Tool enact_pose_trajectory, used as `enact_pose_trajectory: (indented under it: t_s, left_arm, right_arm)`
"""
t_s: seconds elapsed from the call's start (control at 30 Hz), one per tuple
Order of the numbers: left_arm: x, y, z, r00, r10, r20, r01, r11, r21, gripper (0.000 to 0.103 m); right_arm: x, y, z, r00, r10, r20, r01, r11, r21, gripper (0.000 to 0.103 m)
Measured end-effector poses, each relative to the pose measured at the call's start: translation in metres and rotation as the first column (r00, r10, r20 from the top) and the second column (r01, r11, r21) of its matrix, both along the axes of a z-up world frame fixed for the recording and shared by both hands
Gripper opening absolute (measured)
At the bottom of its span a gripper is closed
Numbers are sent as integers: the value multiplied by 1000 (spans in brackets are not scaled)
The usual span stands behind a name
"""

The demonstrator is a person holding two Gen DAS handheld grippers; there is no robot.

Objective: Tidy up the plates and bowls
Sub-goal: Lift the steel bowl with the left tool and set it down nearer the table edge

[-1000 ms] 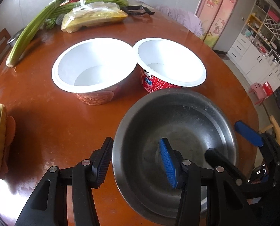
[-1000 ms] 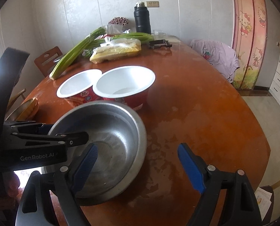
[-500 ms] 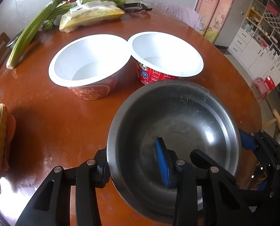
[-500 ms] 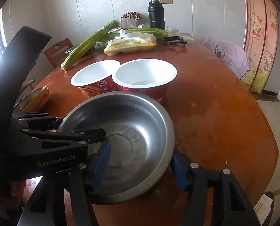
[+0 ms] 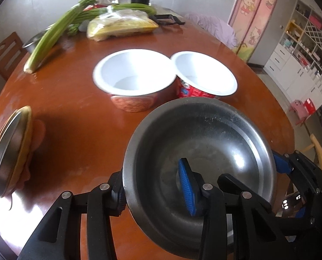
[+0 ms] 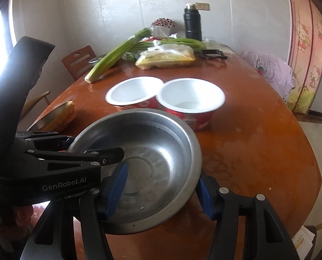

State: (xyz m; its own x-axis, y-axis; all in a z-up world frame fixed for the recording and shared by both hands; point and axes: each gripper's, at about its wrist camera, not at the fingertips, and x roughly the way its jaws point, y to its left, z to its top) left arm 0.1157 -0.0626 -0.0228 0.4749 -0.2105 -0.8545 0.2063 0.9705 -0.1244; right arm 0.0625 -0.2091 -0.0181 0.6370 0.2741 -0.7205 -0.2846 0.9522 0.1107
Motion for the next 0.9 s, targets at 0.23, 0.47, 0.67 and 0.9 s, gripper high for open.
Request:
enact_pose_trajectory:
  t_s: [0.23,0.47,0.67,0.9]
  left_arm:
    - [-9,29,-2,999,42,4,-42,999,-10,42]
    - [-10,43,-9,998,65,7,-65,998,-6,42]
    - [-7,44,-11,998,62,4,-62,998,-15,42]
    - [-8,45,-16,998,57,12,-57,998,8,42]
  right_arm:
    - [-4,28,2,999,44,-2,-44,999,-7,61]
    - [-2,45,-4,997,70,-21,-70,997,-24,61]
    - [-3,47,-6,997,70,-28,-71,997,-31,61]
    - [-2,53,-11,997,66,-41,-68,996,-61,61]
